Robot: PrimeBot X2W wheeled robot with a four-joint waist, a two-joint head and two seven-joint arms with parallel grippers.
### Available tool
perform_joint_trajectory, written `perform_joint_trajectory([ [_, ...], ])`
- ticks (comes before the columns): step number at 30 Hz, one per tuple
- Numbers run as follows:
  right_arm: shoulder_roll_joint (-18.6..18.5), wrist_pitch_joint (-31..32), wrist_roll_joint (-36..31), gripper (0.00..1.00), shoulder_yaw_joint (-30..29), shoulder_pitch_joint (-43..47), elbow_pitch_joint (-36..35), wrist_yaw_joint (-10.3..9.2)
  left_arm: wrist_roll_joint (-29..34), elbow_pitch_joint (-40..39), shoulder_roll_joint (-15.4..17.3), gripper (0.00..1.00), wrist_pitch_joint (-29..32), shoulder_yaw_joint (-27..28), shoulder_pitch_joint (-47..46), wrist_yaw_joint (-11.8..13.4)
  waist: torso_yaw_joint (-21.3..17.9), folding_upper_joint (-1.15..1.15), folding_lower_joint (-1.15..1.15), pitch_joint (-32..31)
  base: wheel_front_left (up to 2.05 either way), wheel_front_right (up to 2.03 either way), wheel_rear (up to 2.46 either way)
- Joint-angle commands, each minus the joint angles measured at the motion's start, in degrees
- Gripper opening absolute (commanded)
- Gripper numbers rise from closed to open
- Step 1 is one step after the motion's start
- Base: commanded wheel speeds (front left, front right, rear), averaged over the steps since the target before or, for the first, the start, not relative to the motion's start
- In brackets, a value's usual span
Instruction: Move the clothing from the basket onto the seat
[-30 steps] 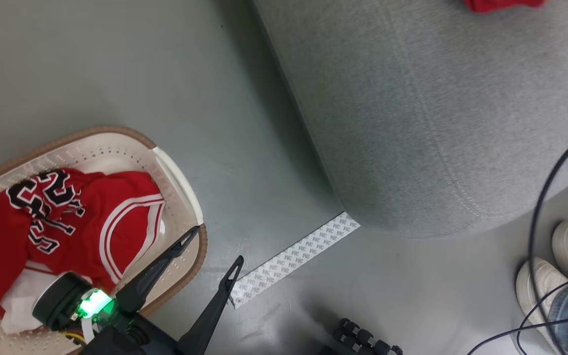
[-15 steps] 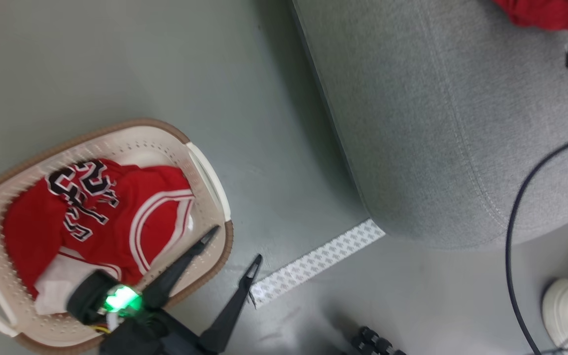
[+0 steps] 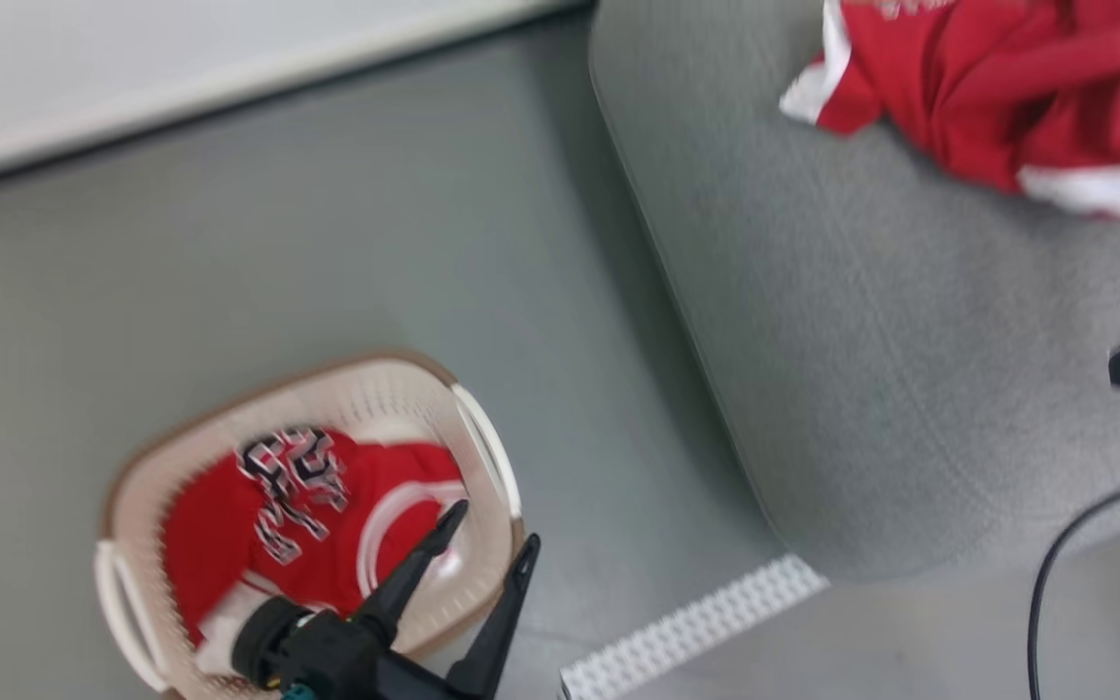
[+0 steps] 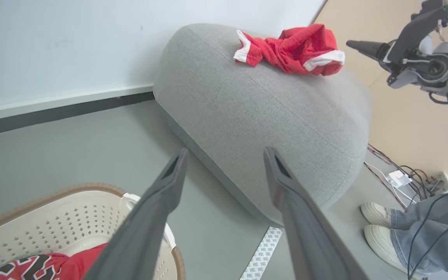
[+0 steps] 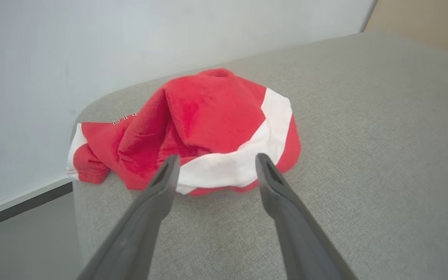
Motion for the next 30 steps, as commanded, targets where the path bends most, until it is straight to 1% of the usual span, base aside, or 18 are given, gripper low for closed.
perform_joint_trajectory([
  [1,-0.36,1.24,-0.96,1.00,-0.76,3.52,-2.44,0.00,0.00,0.55,-1.67,1.00,-0.33,0.82,1.68,-0.45,5.16,0.01,0.01,-11.77,0.00,0.00,0.00],
  [6,1.90,4.39,-5.58,1.00,-4.07,13.14,-12.48,0.00,0.35,4.47,-6.03,1.00,-0.37,3.46,5.19,-1.99,8.01,0.01,0.01,-19.15,0.00,0.00,0.00],
  [10,5.34,5.71,-9.26,1.00,-6.01,19.90,-21.36,0.00,0.77,7.50,-8.71,1.00,-0.37,6.63,8.06,-1.44,10.43,0.01,0.01,-24.06,0.00,0.00,0.00],
  [13,7.60,5.41,-12.01,1.00,-7.32,24.61,-27.45,0.00,1.07,9.52,-10.53,1.00,-0.37,8.87,9.04,-1.34,13.14,0.01,0.01,-26.65,0.00,0.00,0.00],
  [15,9.86,4.85,-13.48,1.00,-8.44,27.57,-30.98,0.00,1.31,11.26,-11.37,1.00,-0.38,10.18,9.10,-1.12,15.23,0.01,0.01,-27.85,0.00,0.00,0.00],
  [16,9.86,4.85,-13.48,1.00,-8.44,27.57,-30.98,0.00,1.31,11.26,-11.37,1.00,-0.38,10.18,9.10,-1.12,15.23,0.01,0.01,-27.85,0.00,0.00,0.00],
  [19,13.28,3.44,-15.40,1.00,-8.99,31.29,-35.09,0.01,1.56,13.07,-12.55,1.00,-0.33,13.31,8.72,0.11,18.00,0.01,0.01,-29.43,0.00,0.00,0.00],
  [23,17.01,1.48,-17.41,1.00,-8.19,34.81,-37.07,0.01,3.66,14.40,-13.16,1.00,-0.33,16.94,8.31,1.56,21.01,0.01,0.01,-30.99,0.00,0.00,0.00],
  [26,19.33,0.04,-18.32,1.00,-6.26,36.74,-36.50,0.01,5.77,15.71,-12.25,1.00,-0.34,18.78,8.24,2.06,22.55,0.01,0.01,-31.93,0.00,0.00,0.00],
  [30,21.70,-1.74,-18.56,1.00,-5.43,38.70,-35.01,0.01,8.77,17.16,-10.50,1.00,-0.34,19.75,7.74,1.63,23.84,0.01,0.01,-32.80,0.00,0.00,0.00],
])
